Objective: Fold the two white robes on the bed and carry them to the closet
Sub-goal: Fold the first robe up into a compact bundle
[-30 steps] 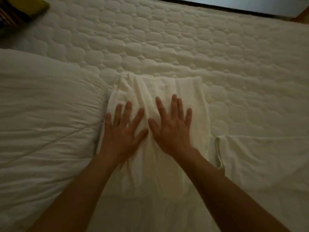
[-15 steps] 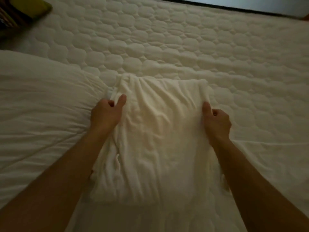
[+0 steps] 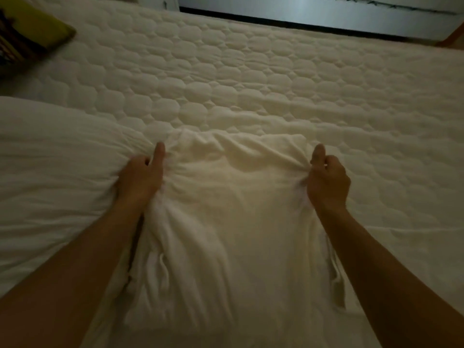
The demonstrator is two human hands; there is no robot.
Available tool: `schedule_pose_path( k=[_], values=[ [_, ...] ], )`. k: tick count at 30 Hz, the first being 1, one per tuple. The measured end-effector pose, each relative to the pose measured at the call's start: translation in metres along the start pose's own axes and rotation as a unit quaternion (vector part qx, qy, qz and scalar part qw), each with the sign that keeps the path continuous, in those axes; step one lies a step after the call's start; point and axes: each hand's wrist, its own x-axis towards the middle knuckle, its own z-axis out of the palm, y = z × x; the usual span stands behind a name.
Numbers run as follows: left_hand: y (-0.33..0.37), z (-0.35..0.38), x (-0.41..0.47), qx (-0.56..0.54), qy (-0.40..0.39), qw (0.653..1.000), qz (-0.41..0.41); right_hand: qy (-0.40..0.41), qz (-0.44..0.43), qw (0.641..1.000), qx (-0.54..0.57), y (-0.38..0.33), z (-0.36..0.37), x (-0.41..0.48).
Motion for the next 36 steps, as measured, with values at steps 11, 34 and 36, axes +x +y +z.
schedule_pose_path(
  k=[11,34,36],
  values=[
    [0.015,0.022,0.047,-0.024,0.093,0.993,0.068,-0.048,-0.059,0.993,-0.091,0.0,0.022,0.037],
    [-0.114,-0.004,-0.131,-0.099,0.057,0.993,-0.025,-0.017,0.108,0.992,-0.069,0.119,-0.064,-0.126],
    [-0.107,0.002,-0.137,-0.137,0.044,0.988,-0.047,-0.067,0.118,0.991,-0.008,0.109,-0.061,-0.142]
  ],
)
